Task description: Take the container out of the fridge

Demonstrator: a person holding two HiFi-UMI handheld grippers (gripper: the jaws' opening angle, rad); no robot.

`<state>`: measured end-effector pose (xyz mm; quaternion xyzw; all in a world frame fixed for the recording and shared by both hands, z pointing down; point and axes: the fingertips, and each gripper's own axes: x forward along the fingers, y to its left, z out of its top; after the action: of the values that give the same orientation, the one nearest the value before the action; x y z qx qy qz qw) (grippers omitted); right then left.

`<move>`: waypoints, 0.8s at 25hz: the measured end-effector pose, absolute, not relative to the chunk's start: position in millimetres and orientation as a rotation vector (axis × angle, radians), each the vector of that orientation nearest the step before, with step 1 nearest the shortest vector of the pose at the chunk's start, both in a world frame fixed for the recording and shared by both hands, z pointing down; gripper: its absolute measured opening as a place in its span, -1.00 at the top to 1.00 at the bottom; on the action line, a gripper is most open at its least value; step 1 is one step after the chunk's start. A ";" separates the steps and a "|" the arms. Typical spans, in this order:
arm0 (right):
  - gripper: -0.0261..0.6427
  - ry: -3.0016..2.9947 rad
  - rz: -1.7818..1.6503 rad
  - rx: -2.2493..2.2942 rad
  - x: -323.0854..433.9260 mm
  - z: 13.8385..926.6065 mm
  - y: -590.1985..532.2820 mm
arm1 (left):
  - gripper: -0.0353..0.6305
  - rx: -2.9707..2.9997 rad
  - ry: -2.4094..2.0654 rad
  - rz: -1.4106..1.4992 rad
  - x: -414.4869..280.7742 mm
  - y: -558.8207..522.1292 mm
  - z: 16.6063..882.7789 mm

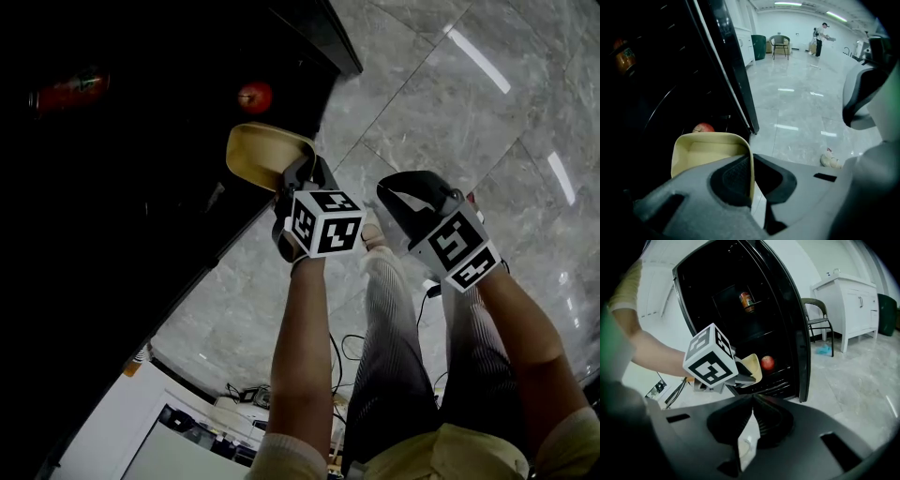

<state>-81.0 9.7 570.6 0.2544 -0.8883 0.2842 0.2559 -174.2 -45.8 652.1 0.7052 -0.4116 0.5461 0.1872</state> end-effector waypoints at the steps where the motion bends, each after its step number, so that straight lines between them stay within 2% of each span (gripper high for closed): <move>1: 0.83 -2.409 0.774 0.697 -78.2 564.3 11.0 | 0.82 1.995 -1.135 1.546 -170.3 -40.5 646.3; 20: 0.83 -2.432 0.756 0.793 -42.1 443.3 14.6 | 0.82 2.112 -0.953 1.567 -109.4 23.8 526.8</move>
<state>-42.1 14.6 443.3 0.2891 -0.8862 0.2755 0.2349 -109.4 23.8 526.8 0.7438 -0.3358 0.5520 0.1712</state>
